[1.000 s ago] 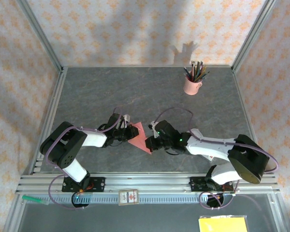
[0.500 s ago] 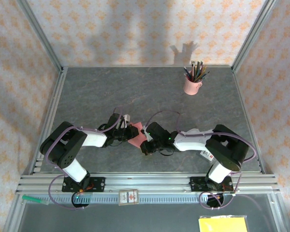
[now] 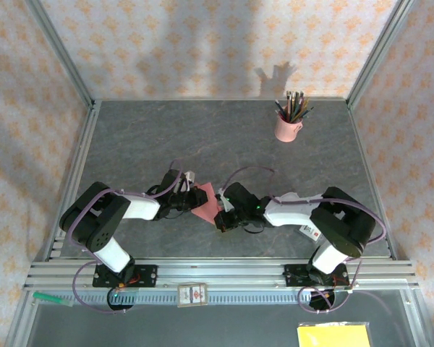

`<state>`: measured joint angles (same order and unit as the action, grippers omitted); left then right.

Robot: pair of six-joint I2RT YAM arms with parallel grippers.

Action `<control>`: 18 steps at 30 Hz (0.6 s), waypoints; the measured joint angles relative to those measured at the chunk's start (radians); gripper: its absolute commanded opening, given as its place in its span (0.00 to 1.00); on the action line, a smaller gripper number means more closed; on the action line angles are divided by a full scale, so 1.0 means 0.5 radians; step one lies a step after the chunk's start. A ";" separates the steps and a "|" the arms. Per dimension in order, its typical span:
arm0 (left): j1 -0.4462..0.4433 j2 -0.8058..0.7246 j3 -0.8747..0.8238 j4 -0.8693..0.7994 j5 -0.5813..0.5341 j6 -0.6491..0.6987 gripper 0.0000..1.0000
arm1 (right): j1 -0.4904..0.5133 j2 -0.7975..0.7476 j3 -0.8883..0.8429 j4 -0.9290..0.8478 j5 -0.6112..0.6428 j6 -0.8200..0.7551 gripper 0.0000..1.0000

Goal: Fold a paper plane with a square sheet of paper (pick it up from the middle)
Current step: Fourth fold the wing at the center of the table.

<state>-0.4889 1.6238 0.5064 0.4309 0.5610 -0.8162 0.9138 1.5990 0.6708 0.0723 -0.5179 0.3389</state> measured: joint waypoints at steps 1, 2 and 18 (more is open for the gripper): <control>0.000 0.000 0.000 0.000 0.001 0.000 0.19 | -0.002 0.000 -0.006 0.004 -0.006 0.000 0.04; 0.000 0.000 0.000 0.000 0.000 0.000 0.19 | -0.003 0.000 -0.014 0.010 -0.008 0.000 0.04; 0.000 0.004 0.003 -0.002 0.002 0.011 0.19 | -0.013 -0.114 -0.259 0.234 -0.014 0.101 0.03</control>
<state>-0.4889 1.6257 0.5079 0.4297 0.5617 -0.8104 0.9073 1.5417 0.5411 0.1894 -0.5247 0.3893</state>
